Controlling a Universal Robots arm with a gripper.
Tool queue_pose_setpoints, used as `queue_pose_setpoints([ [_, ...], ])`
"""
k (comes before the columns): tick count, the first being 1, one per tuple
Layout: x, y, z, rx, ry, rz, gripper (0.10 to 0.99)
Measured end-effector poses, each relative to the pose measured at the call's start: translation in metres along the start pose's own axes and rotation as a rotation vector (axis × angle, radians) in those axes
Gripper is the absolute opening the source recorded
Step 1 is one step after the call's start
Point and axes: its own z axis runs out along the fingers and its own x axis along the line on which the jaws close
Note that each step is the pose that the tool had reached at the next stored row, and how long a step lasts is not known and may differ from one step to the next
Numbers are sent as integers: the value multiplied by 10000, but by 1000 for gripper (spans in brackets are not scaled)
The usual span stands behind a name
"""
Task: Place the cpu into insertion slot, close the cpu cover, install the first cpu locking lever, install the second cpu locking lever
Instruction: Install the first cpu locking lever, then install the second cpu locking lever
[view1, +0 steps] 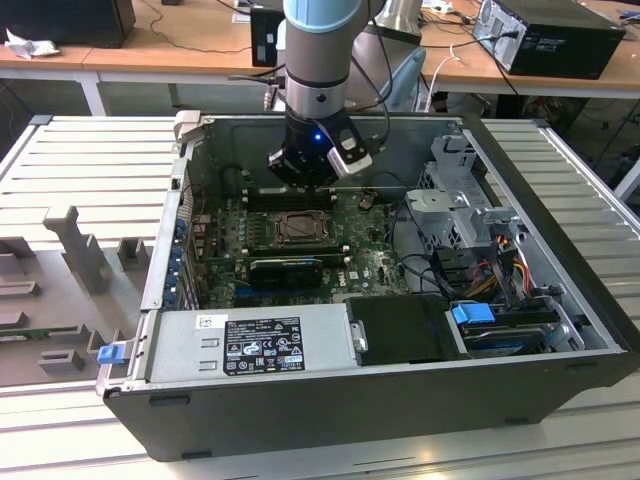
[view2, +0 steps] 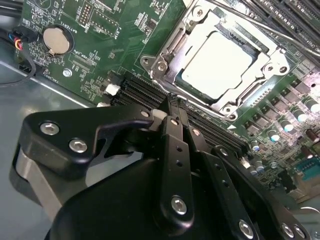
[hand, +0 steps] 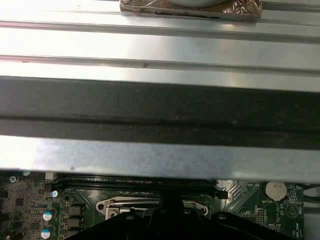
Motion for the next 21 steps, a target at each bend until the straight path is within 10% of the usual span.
queue_pose_setpoints([
  [21, 1, -82, -76, 2, 0, -1, 106],
])
